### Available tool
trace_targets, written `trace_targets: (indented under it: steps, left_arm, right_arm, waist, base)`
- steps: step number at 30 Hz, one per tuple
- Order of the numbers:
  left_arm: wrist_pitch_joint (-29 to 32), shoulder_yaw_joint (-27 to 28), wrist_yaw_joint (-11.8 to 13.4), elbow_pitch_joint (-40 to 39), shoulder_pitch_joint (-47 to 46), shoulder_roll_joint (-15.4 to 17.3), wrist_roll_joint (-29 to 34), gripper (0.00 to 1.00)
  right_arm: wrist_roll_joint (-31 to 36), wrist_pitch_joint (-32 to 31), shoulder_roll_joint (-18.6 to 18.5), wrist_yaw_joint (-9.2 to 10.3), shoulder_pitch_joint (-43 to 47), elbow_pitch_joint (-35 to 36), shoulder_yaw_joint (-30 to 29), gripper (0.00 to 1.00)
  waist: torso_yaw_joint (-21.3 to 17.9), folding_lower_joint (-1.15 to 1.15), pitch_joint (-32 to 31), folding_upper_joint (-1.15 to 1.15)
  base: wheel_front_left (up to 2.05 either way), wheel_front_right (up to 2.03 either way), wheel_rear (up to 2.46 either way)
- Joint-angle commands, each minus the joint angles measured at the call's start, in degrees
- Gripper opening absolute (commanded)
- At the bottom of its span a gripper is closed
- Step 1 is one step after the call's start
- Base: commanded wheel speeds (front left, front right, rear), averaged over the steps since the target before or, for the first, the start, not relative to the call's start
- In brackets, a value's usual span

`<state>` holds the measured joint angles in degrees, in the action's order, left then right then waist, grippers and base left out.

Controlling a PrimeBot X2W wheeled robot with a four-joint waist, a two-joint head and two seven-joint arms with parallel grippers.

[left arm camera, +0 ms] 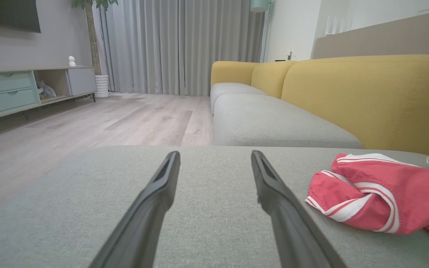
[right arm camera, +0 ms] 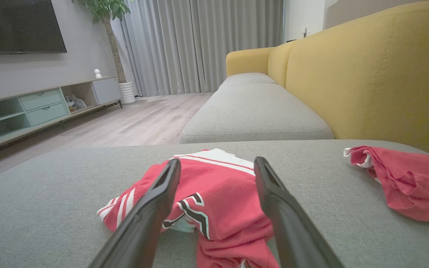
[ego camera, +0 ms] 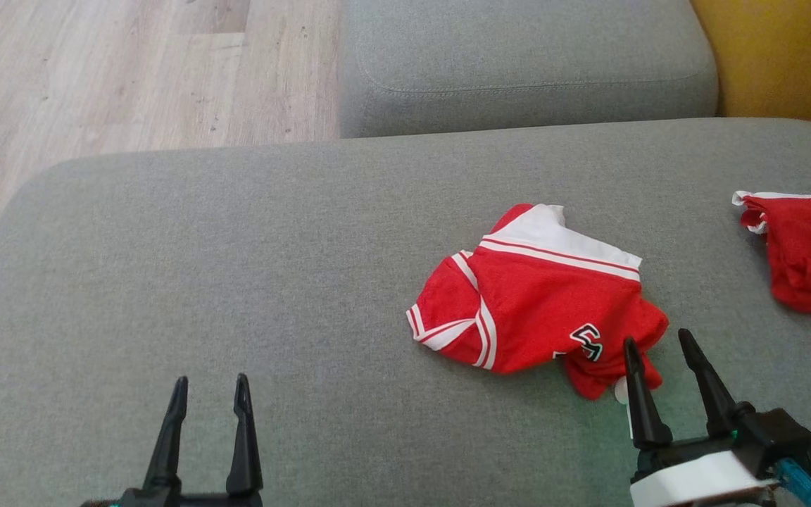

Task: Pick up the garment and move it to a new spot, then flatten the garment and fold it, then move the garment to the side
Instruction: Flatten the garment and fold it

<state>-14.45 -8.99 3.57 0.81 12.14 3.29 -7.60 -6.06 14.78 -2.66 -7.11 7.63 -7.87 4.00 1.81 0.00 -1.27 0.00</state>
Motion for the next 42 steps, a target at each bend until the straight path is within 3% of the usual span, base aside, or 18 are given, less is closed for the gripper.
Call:
trace_targets:
  steps: [1, 4, 8, 15, 20, 23, 29, 30, 31, 32, 41, 42]
  left_arm:
    - [-0.54, 1.53, 0.28, -1.43, -2.68, -0.4, -0.44, 1.0]
    - [-0.54, 0.43, -0.54, -0.12, -3.45, -0.41, -2.82, 1.0]
    - [-0.54, -4.39, -3.82, 4.98, -6.93, -0.41, -4.21, 1.0]
    - [0.64, -14.85, -8.88, 17.9, -20.67, -0.41, -9.14, 1.0]
    - [3.88, -20.89, -10.33, 25.13, -30.55, -0.41, -13.77, 1.0]
    - [7.08, -24.26, -10.83, 30.06, -34.97, -0.41, -19.94, 1.0]
    - [7.31, -30.14, -11.02, 31.71, -38.26, -0.26, -25.47, 1.0]
    - [6.91, -31.27, -11.03, 31.45, -38.77, 0.07, -26.22, 0.74]
    - [6.19, -32.23, -11.03, 31.13, -39.4, 0.54, -26.71, 0.04]
    - [5.36, -33.11, -11.03, 30.86, -40.11, 1.12, -26.84, 0.0]
    - [2.95, -38.88, -11.04, 26.97, -51.12, 2.99, -28.19, 0.0]
    - [3.29, -39.79, -11.04, 25.04, -56.94, 3.67, -29.41, 0.0]
  right_arm:
    - [-0.17, 0.22, -0.21, -0.37, -1.65, 1.77, 1.32, 1.0]
    - [-0.02, 0.22, -0.21, -0.37, -1.86, 1.87, 1.88, 1.0]
    - [0.31, 0.22, -0.21, -0.37, -2.5, 2.29, 2.56, 1.0]
    - [0.59, 0.22, -0.21, -0.37, -4.67, 3.57, 3.42, 1.0]
    - [0.54, 0.22, -0.21, -0.37, -6.56, 4.33, 4.06, 1.0]
    - [0.21, 0.22, -0.21, -0.37, -7.42, 4.77, 4.27, 1.0]
    - [-0.64, 0.22, -0.21, -0.37, -7.62, 4.99, 4.45, 1.0]
    - [-0.7, 0.22, -0.21, -0.37, -7.6, 4.93, 4.64, 1.0]
    - [-0.77, 0.22, -0.21, -0.37, -7.61, 4.85, 4.8, 1.0]
    - [-0.89, 0.22, -0.21, -0.37, -7.66, 4.81, 4.95, 1.0]
    - [-1.46, 0.22, -0.21, -0.37, -7.1, 4.49, 6.19, 1.0]
    - [-1.71, 0.22, -0.21, -0.37, -7.11, 4.49, 6.69, 1.0]
  waist:
    - [-0.08, 0.0, 0.03, 0.0]
    - [-0.88, 0.0, 0.53, 0.0]
    - [-2.78, 0.0, 1.86, 0.0]
    - [-8.32, 0.0, 7.17, 0.0]
    - [-12.85, 0.0, 11.45, 0.0]
    - [-16.05, 0.0, 13.54, 0.0]
    - [-19.11, 0.0, 14.53, 0.0]
    - [-19.45, 0.0, 14.44, 0.0]
    - [-19.77, 0.0, 14.29, 0.0]
    - [-20.08, 0.0, 14.09, 0.0]
    - [-21.3, 0.0, 11.31, 0.0]
    - [-21.33, 0.0, 10.68, 0.0]
  base:
    - [0.0, 0.0, 0.0]
    - [0.0, 0.0, 0.0]
    - [0.0, 0.0, 0.0]
    - [0.0, 0.0, 0.0]
    - [0.0, 0.0, 0.0]
    - [0.0, 0.0, 0.0]
    - [0.0, 0.0, 0.0]
    - [0.0, 0.0, 0.0]
    - [0.0, 0.0, 0.0]
    - [0.0, 0.0, 0.0]
    - [0.0, 0.0, 0.0]
    - [0.0, 0.0, 0.0]
